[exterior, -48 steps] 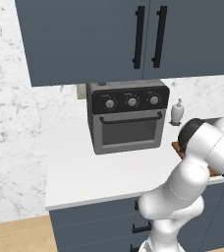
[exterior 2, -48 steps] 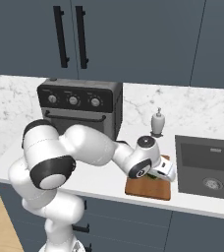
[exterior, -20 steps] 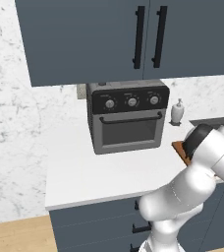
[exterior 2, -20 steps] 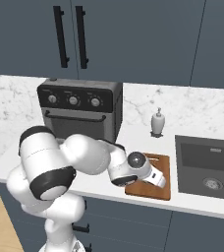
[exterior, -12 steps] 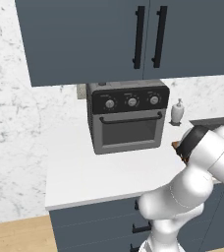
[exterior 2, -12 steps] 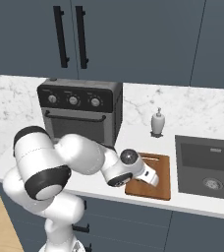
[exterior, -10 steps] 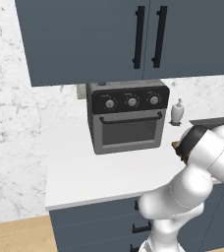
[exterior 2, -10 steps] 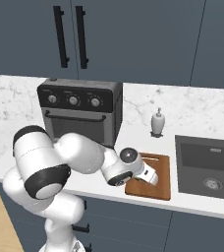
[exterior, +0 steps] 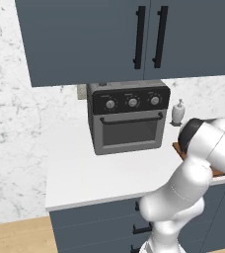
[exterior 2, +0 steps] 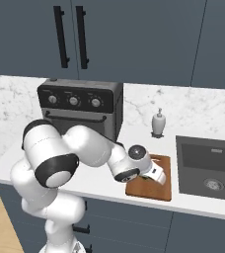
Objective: Pick up the sponge from the counter and clean the cutting board by briefly scrubbing or pressing down on the cutting board. Once finished, release the sponge.
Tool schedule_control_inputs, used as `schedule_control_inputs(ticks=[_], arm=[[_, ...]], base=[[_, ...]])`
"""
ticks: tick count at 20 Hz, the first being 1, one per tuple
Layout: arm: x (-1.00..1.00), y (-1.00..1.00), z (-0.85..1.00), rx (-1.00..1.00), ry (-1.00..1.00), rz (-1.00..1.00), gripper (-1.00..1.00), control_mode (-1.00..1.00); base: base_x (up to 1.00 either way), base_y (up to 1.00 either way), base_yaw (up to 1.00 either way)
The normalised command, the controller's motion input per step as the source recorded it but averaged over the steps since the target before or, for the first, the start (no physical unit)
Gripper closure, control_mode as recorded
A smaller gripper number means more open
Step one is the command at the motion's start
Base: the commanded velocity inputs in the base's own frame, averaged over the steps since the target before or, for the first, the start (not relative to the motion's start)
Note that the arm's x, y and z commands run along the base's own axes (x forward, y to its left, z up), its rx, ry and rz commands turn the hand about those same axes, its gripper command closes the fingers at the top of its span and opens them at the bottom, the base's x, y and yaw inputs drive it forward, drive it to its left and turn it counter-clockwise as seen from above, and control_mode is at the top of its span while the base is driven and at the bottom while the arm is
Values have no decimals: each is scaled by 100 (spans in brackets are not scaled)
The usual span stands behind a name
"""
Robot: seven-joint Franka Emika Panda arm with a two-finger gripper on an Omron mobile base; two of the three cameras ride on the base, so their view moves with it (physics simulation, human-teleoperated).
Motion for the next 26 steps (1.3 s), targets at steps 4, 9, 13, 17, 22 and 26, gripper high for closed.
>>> schedule_control_inputs(ticks=[4, 9, 13, 17, 22, 26], arm=[[0, -53, -24, 0, -6, 0, 100, -100], [0, -51, -18, 0, -8, 0, 100, -100], [0, -28, -10, 0, -7, 0, 100, -100], [0, -13, -1, 0, 0, 0, 100, -100], [0, -1, 0, 2, 4, 0, 100, -100], [-1, 0, 3, 3, 13, 0, 100, -100]], base=[[0, 0, 0], [0, 0, 0], [0, 0, 0], [0, 0, 0], [0, 0, 0], [0, 0, 0]])
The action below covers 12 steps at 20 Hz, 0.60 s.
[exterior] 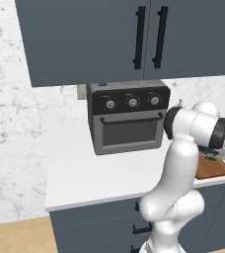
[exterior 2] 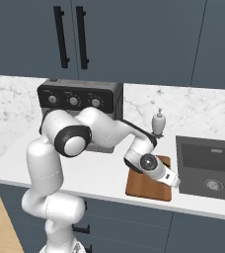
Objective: Pick up the sponge from the counter and clean the cutting board by briefly scrubbing or pressing down on the cutting board. Once finished, release the sponge.
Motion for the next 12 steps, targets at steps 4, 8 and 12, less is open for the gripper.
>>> schedule_control_inputs(ticks=[4, 8, 12], arm=[[-27, 0, 15, 4, 15, 0, 100, -100], [-49, 0, 17, 5, 11, 0, 100, -100], [-29, 2, 18, 6, 9, 0, 100, -100]], base=[[0, 0, 0], [0, 0, 0], [0, 0, 0]])
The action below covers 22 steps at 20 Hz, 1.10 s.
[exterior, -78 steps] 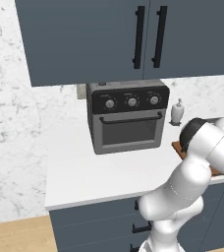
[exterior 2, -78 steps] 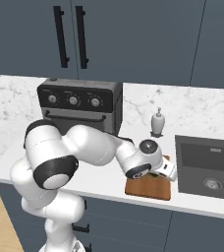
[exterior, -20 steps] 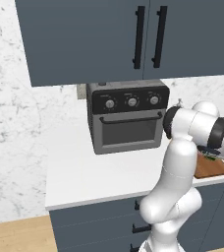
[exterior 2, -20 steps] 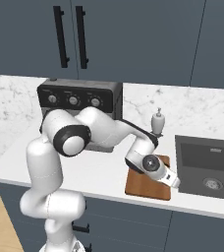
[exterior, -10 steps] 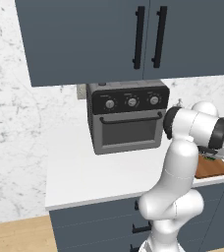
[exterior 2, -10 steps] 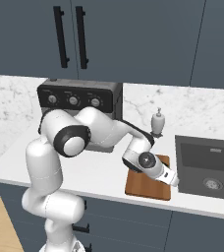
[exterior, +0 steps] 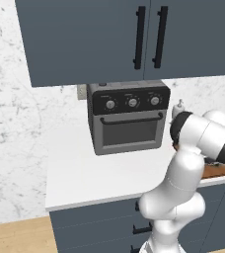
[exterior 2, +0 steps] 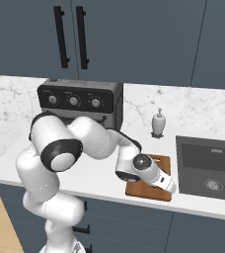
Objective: Pick up the sponge from the counter and clean the cutting board by briefly scrubbing or pressing down on the cutting board. Once finished, release the sponge.
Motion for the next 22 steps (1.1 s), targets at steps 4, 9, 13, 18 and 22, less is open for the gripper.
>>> schedule_control_inputs(ticks=[4, 9, 13, 18, 22], arm=[[0, 16, 17, 9, 6, 0, 100, -100], [1, 31, 16, 12, 3, 0, 100, -100], [0, 33, 12, 10, 3, 0, 100, -100], [0, 29, 12, 9, 5, 0, 100, -100], [0, 18, 9, 7, 5, 0, 100, -100]], base=[[0, 0, 0], [0, 0, 0], [0, 0, 0], [0, 0, 0], [0, 0, 0]])
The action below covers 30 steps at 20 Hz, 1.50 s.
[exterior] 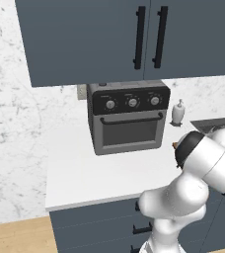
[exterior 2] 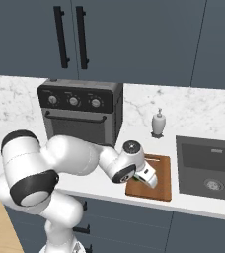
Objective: Pick up the sponge from the counter and clean the cutting board by briefly scrubbing or pressing down on the cutting board. Once finished, release the sponge.
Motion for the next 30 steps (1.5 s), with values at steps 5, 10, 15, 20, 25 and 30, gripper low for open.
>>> schedule_control_inputs(ticks=[5, 10, 15, 20, 25, 30], arm=[[0, -4, 0, 1, 0, 0, 100, -100], [1, -29, -7, 0, -2, 0, 100, -100], [18, -34, -20, 0, -6, 0, 100, -100], [35, -29, -16, 0, -8, 0, 100, -100], [34, -35, -3, 0, -8, 0, 100, -100], [43, -24, 0, 0, -9, 0, 100, -100]], base=[[0, 0, 0], [0, 0, 0], [0, 0, 0], [0, 0, 0], [0, 0, 0], [0, 0, 0]])
